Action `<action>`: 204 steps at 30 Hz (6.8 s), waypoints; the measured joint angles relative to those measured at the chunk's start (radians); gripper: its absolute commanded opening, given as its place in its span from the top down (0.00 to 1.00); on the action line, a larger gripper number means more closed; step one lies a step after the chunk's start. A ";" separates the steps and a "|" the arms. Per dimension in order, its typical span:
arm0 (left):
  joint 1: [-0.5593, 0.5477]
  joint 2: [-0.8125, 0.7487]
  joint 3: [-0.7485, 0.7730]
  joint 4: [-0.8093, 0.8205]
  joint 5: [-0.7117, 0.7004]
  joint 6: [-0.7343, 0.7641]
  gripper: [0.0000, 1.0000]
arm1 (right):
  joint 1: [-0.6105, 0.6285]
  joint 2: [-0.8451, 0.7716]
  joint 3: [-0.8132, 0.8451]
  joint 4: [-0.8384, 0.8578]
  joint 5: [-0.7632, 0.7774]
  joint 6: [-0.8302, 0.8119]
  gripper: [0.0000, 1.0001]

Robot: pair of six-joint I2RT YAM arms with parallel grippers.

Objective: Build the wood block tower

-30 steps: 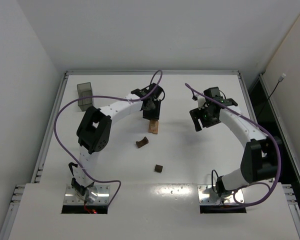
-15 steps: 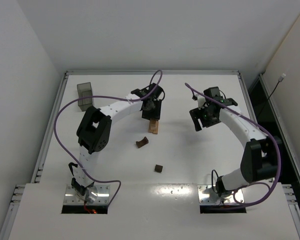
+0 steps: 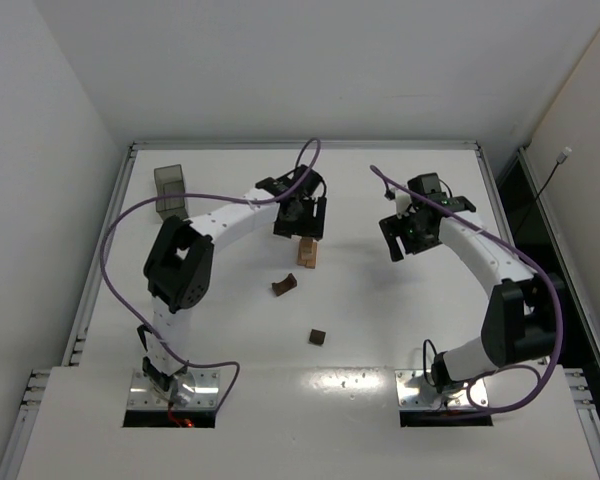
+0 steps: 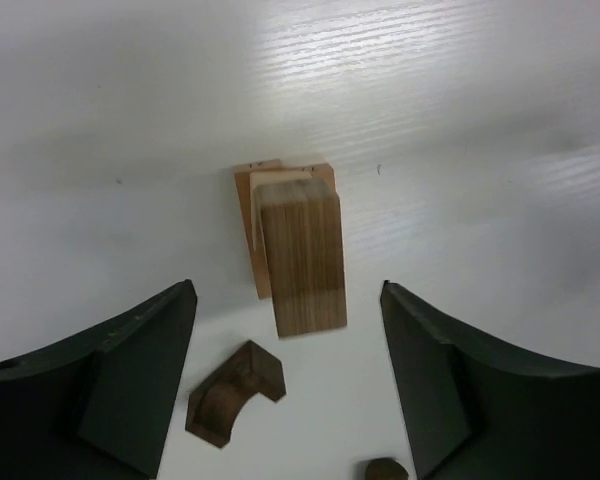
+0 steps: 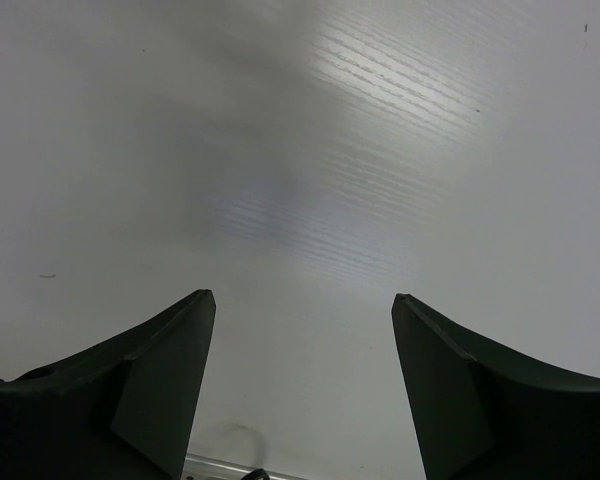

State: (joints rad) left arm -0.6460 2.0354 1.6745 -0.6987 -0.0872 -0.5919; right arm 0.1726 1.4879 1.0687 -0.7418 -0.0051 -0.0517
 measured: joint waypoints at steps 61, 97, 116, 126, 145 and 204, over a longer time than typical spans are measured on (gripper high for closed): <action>0.165 -0.251 -0.589 0.138 0.363 -0.143 0.63 | -0.001 -0.191 -0.045 0.037 0.209 -0.158 0.32; -0.128 -0.887 -0.797 0.443 -0.124 0.244 1.00 | -0.059 0.297 0.365 -0.546 -1.002 -0.465 0.32; -0.526 -1.191 -0.995 0.791 -0.224 0.888 1.00 | -0.017 0.280 0.372 -0.613 -1.418 -0.541 0.36; -0.564 -1.149 -1.077 1.058 -0.334 1.120 1.00 | 0.124 0.189 0.338 -0.584 -1.440 -0.470 0.40; -0.541 -1.016 -1.038 1.403 -0.411 1.398 1.00 | 0.076 0.397 0.702 -0.615 -1.447 -0.460 0.42; -0.494 -0.917 -0.909 1.376 -0.433 1.252 1.00 | 0.118 0.342 0.729 -0.621 -1.447 -0.434 0.46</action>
State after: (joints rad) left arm -1.1397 1.1179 0.7654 0.6769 -0.5198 0.6601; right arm 0.2905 1.8297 1.7977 -1.3632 -1.4517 -0.4854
